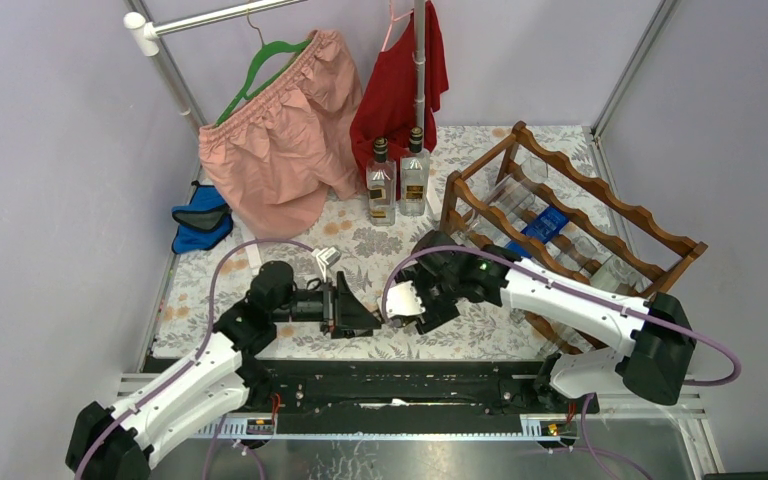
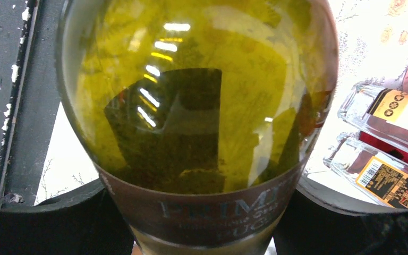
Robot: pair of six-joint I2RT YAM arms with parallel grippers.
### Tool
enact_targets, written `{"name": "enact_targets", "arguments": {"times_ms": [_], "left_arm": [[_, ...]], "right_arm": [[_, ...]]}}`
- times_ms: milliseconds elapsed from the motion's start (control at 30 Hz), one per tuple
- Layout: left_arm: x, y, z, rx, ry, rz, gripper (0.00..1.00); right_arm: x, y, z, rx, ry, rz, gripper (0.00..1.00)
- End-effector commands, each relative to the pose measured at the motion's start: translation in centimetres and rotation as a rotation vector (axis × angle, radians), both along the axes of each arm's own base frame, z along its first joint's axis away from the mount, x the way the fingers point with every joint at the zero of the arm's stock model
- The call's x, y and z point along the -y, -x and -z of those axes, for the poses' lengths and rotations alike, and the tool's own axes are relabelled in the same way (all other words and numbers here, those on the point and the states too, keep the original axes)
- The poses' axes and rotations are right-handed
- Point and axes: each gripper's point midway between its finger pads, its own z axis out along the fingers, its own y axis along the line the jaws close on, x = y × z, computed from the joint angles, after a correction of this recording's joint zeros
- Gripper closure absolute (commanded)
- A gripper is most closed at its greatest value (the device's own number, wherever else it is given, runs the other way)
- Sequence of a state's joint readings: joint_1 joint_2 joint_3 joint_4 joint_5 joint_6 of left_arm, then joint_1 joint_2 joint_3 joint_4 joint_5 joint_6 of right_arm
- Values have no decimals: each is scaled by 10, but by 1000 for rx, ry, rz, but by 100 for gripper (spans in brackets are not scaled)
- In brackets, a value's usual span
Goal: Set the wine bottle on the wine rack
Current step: Pick up the wine bottle from the center of the board.
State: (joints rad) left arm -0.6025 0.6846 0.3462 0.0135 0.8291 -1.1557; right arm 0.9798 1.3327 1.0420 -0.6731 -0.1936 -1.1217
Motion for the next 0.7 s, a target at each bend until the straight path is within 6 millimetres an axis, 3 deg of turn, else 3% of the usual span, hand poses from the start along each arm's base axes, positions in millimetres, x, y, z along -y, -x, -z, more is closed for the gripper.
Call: {"name": "enact_targets", "arguments": {"times_ms": [0,100,367,667], "left_arm": [[11,-8,-14,63,64,-10,20],[14,-9,-12,53,62,0,29],[15,-9,-1,22,50,2,41],[13,-3,0,9,54,23,43]], "right_arm": [[-20,-13,-32,100,-76,-5,100],[-19,-11,-28,132,-53,-24,100],[-15,-11,-26,156,-30,-19,100],[-12,-19,-22,187,-6,16,100]]}}
